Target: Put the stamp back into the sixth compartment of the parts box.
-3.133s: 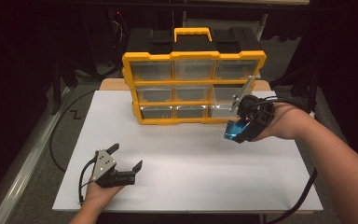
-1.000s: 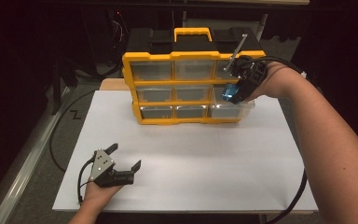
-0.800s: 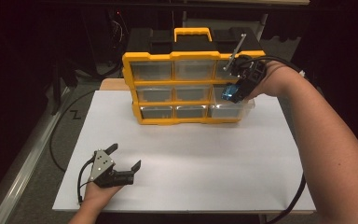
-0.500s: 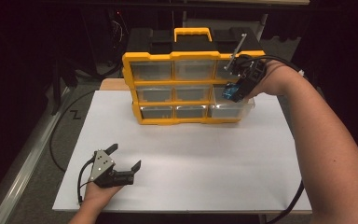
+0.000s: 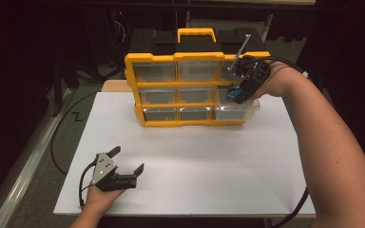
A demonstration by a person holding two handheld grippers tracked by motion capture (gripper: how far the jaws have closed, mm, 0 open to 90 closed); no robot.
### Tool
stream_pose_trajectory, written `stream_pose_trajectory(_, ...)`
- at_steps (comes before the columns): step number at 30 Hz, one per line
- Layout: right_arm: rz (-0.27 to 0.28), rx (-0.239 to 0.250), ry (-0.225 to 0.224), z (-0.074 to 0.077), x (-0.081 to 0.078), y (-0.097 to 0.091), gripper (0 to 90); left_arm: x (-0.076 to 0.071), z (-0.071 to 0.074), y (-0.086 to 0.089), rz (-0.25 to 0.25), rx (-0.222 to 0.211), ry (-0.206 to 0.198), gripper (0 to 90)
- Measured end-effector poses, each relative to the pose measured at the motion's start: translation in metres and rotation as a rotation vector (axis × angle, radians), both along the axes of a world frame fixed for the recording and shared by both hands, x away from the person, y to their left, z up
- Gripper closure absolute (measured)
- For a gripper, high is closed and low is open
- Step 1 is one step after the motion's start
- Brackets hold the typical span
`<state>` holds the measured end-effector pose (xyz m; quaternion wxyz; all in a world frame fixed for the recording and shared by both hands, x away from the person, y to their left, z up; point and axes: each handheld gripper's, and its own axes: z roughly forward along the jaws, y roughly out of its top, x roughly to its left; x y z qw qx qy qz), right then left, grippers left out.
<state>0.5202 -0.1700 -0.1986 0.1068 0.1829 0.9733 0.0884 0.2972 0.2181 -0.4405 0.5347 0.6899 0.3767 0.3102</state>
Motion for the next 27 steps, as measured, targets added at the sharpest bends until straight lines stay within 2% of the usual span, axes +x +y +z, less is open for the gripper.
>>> stream_pose_trajectory(4, -0.013, 0.004, 0.004, -0.001, 0.001, 0.001, 43.8, 0.0, 0.0, 0.0, -0.003, -0.001, 0.0, 0.4)
stream_pose_trajectory(7, -0.016, 0.006, 0.024, -0.003, 0.003, 0.001, 43.2, 0.0, 0.0, 0.0, -0.003, -0.001, -0.001, 0.4)
stream_pose_trajectory(8, -0.043, 0.016, 0.03, -0.002, 0.004, 0.0, 35.2, 0.0, 0.0, 0.0, -0.003, -0.001, -0.002, 0.4)
stream_pose_trajectory(9, -0.043, 0.016, 0.03, -0.002, 0.004, 0.0, 35.2, 0.0, 0.0, 0.0, -0.003, -0.001, -0.002, 0.4)
stream_pose_trajectory(11, -0.043, 0.029, 0.041, -0.001, 0.004, 0.0, 29.3, 0.0, 0.0, 0.0, -0.003, 0.0, -0.002, 0.4)
stream_pose_trajectory(12, -0.042, 0.02, 0.033, -0.002, 0.003, -0.001, 27.7, 0.0, 0.0, 0.0, -0.002, -0.001, -0.002, 0.4)
stream_pose_trajectory(27, -0.043, 0.001, 0.035, 0.002, -0.017, -0.011, 26.6, 0.001, 0.0, -0.001, 0.0, 0.001, -0.001, 0.4)
